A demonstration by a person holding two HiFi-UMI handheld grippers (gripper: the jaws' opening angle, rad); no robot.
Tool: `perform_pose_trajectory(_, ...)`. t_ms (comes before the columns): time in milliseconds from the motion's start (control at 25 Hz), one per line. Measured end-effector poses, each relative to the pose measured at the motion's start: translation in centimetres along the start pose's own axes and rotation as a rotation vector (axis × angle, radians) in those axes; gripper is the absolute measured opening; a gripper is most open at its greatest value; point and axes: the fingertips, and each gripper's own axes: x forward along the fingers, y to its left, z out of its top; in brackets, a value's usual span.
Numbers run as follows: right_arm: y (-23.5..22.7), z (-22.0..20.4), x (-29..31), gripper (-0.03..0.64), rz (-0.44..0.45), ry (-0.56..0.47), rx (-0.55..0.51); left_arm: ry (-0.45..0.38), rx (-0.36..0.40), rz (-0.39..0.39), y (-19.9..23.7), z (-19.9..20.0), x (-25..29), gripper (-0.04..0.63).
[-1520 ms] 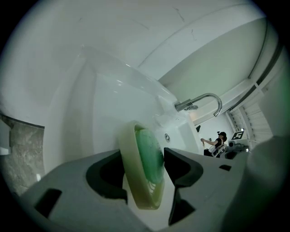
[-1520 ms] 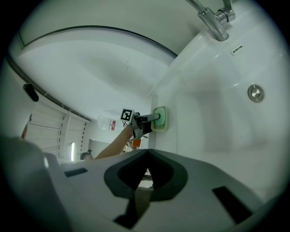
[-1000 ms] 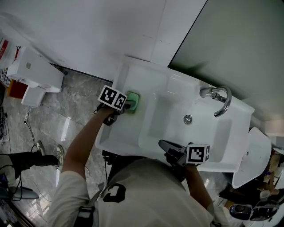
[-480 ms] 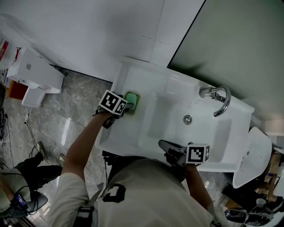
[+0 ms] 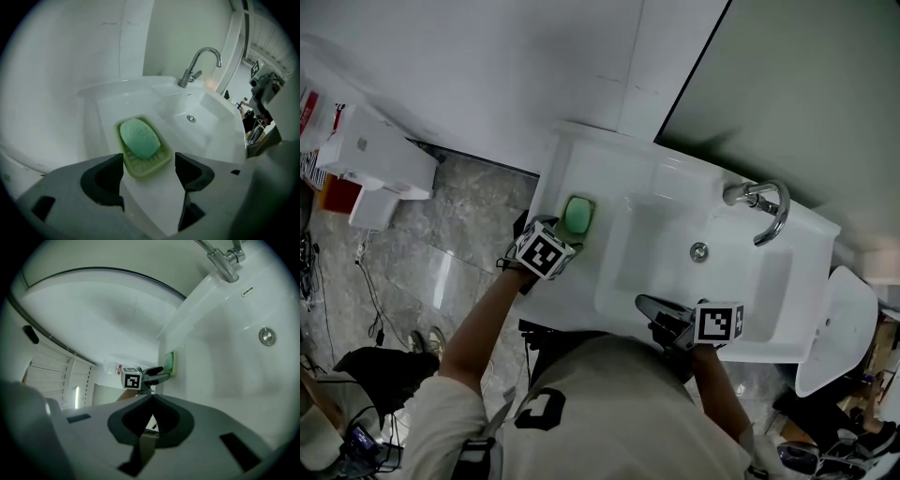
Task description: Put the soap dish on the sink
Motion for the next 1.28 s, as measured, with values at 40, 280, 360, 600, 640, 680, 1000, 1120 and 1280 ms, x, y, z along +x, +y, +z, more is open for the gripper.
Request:
perform_pose_trajectory(40,-0.1,0.0,0.0,0.009,-0.001,-0.003,0.001,-0.014,-0.008,0.012,-0.1,0.0,0.1,0.337)
perform_pose_trajectory(280,-0.2,0.2,-0.2,0.009,-0.002,-0.009,0.0,-0.068,-0.073,0.064,0.3,0.3,0.6,0.337)
perform_pose_trajectory(360,0.1,0.3,-0.1,0.009,0.014,-0.009,-0.009,-0.081,-0.092,0.069,0.5,0.7,0.8,0.337)
perform_pose_trajectory(600,0.2,0.4,-0.4,0.009,0.013,-0.013,-0.009,-0.094,-0.088,0.087,1.9,2.0,1.0,0.337)
perform_pose_trajectory(640,0.2,0.3,-0.5,0.009,0.015,-0.013,-0.012,-0.095,-0.092,0.084,2.1,2.1,1.0,0.339)
perform_pose_trajectory(680,0.2,0.3,-0.5,0.009,0.011,-0.013,-0.012,-0.096,-0.1,0.083,2.2,2.2,1.0,0.339)
perform_pose_trajectory(1000,0.6,-0.4,-0.5,0.009,-0.003,-0.025,-0.018,-0.115,-0.13,0.093,2.9,3.0,0.3,0.338)
perform_pose_trajectory(1120,1.2,-0.6,-0.5,0.009,0.0,-0.03,-0.041,-0.135,-0.135,0.057,2.3,2.7,-0.9,0.337)
perform_pose_trajectory(1280,3.3,-0.8,0.1,0.009,0.053,-0.018,-0.14,-0.178,-0.139,0.022,0.8,1.8,-4.0,0.337)
